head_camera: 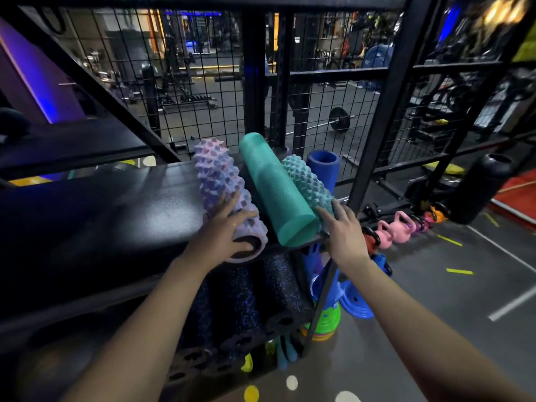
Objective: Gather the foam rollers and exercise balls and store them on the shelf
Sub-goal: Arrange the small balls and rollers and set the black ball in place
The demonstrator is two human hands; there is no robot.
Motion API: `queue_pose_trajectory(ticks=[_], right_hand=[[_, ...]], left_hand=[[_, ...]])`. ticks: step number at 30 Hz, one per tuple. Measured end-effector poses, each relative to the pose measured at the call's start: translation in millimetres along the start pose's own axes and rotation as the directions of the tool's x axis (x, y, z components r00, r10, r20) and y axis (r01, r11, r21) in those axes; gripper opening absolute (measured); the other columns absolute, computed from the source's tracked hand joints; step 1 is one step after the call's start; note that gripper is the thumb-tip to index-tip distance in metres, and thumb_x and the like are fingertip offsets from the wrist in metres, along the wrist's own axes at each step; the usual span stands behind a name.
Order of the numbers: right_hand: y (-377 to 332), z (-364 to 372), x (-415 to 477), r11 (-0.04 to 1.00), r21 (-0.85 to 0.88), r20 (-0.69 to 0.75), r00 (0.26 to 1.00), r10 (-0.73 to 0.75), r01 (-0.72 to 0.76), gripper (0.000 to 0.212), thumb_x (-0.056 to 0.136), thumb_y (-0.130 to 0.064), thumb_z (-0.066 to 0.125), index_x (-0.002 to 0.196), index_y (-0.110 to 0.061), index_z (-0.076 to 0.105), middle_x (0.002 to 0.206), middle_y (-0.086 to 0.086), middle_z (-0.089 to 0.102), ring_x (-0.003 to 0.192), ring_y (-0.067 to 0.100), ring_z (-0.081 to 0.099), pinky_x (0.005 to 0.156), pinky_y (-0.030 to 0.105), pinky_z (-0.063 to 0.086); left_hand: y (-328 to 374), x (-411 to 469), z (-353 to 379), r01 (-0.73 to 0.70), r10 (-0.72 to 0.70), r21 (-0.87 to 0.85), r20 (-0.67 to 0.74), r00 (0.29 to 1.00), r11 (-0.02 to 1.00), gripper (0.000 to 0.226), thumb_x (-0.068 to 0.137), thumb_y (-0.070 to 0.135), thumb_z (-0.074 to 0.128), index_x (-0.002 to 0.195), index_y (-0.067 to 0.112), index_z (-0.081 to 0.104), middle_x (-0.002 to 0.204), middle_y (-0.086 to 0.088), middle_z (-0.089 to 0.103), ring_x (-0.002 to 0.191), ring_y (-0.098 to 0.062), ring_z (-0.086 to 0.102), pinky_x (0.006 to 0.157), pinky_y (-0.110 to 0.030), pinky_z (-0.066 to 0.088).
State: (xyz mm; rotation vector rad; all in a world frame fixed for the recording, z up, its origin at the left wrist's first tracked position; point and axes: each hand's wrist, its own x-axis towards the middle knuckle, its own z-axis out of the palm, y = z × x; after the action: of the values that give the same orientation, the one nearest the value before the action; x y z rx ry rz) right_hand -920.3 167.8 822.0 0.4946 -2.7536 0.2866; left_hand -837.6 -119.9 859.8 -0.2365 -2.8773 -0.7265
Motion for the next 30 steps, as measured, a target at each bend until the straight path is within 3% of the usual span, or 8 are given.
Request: queue_pose_trajectory(ticks=[5,10,16,22,28,30], right_hand=[[0,3,-2,0.995,0.097,-0.022,1.000,-0.015,0.017,0.073,0.083,0.008,0.067,0.149,-0.018,0.048,0.160,0.023,0.030,0.141,0.045,0.031,0.113,0.054,0.037],[15,2,5,0.988,0.151,0.003,0.999,-0.045,0.044,0.068,0.092,-0.005,0.068,0.152,-0.023,0.043,0.164,0.017,0.025,0.149,0.039,0.024,0.111,0.051,0.041],[13,4,7,0.986,0.162,-0.010,1.000,-0.025,0.026,0.061,0.092,-0.005,0.066,0.149,-0.015,0.048,0.159,0.025,0.030,0.144,0.045,0.031,0.113,0.052,0.039],[15,2,8,0.991,0.132,0.031,0.999,-0.021,0.016,0.065,0.094,-0.009,0.067,0.153,-0.021,0.043,0.161,0.022,0.028,0.143,0.045,0.031,0.110,0.053,0.041],[18,-4,15,0.997,0.070,0.066,0.997,-0.036,0.031,0.065,0.096,-0.018,0.067,0.154,-0.024,0.039,0.160,0.020,0.029,0.138,0.044,0.037,0.104,0.053,0.046],[19,-6,17,0.998,0.062,0.068,0.997,-0.033,0.029,0.066,0.096,-0.017,0.066,0.155,-0.025,0.037,0.161,0.021,0.029,0.136,0.043,0.038,0.104,0.050,0.045]], left_hand=[[17,26,0,-0.016,0.001,0.162,0.091,0.996,0.987,0.073,0.078,0.029,0.085,0.144,0.033,0.053,0.167,0.009,0.023,0.157,-0.021,0.003,0.114,-0.068,0.024],[36,45,0,-0.015,-0.042,0.277,0.197,0.979,0.961,0.072,0.079,0.027,0.085,0.143,0.033,0.053,0.167,0.011,0.023,0.157,-0.023,0.002,0.116,-0.070,0.018],[41,53,-7,-0.036,-0.037,0.301,0.232,0.972,0.953,0.073,0.078,0.022,0.086,0.144,0.026,0.053,0.166,0.005,0.027,0.157,-0.026,0.004,0.116,-0.052,0.023],[42,54,-2,-0.004,-0.078,0.350,0.218,0.973,0.937,0.072,0.077,0.023,0.086,0.141,0.032,0.054,0.166,0.010,0.025,0.157,-0.023,0.002,0.112,-0.072,0.021],[49,61,1,0.031,-0.109,0.310,0.237,0.965,0.950,0.063,0.081,0.024,0.084,0.139,0.027,0.059,0.165,0.005,0.029,0.157,-0.027,0.005,0.115,-0.065,0.025],[48,62,3,0.055,-0.129,0.309,0.224,0.966,0.950,0.060,0.082,0.025,0.083,0.138,0.029,0.060,0.165,0.008,0.029,0.157,-0.026,0.004,0.114,-0.069,0.022]])
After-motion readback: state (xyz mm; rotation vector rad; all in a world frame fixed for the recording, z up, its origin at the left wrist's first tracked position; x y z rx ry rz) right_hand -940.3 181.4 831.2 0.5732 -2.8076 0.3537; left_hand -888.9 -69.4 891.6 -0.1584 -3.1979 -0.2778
